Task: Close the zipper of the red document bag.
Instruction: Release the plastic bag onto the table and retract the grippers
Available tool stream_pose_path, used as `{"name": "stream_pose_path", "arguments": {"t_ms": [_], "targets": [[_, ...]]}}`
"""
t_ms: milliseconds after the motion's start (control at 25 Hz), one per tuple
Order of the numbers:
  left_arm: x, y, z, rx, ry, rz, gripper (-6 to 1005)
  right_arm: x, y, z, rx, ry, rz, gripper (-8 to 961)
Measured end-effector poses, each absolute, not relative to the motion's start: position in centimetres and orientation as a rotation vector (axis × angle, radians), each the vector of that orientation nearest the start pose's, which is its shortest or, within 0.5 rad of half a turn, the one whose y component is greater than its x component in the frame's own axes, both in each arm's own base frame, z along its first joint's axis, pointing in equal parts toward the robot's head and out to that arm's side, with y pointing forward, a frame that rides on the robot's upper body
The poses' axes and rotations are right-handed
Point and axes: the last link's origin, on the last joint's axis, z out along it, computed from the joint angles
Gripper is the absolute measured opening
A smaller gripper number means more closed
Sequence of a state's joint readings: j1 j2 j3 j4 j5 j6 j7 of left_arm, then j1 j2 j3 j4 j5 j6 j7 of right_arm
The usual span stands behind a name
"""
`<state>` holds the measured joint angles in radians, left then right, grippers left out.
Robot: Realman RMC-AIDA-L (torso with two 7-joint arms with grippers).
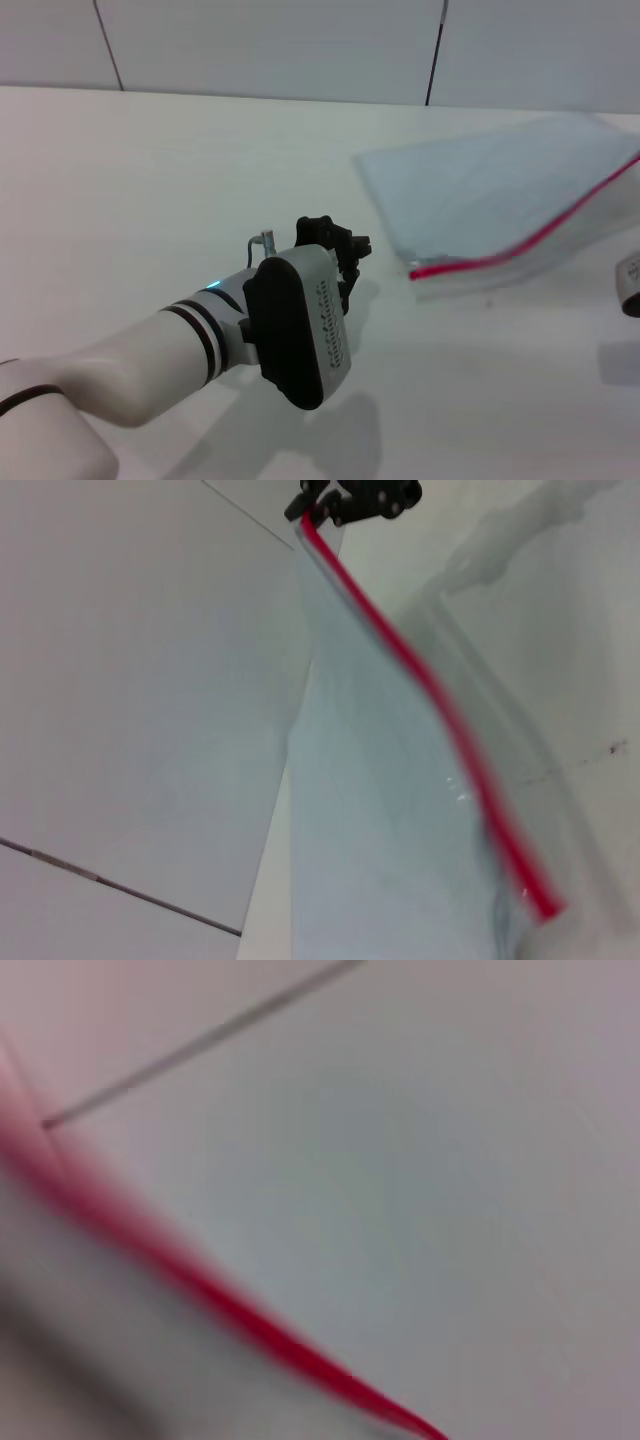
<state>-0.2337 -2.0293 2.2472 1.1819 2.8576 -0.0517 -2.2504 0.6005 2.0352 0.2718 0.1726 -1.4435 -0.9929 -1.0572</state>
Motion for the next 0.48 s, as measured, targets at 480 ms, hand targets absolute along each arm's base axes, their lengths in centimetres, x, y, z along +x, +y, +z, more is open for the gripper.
{"name": "stream_pose_path", "arguments": {"t_ms": [480], "targets": [[-19.6,32.2,-9.5,-2.072,0.388,-0.136,171,28.7,35.2,-0.3,-1.464,-0.221,0.127,261]]}}
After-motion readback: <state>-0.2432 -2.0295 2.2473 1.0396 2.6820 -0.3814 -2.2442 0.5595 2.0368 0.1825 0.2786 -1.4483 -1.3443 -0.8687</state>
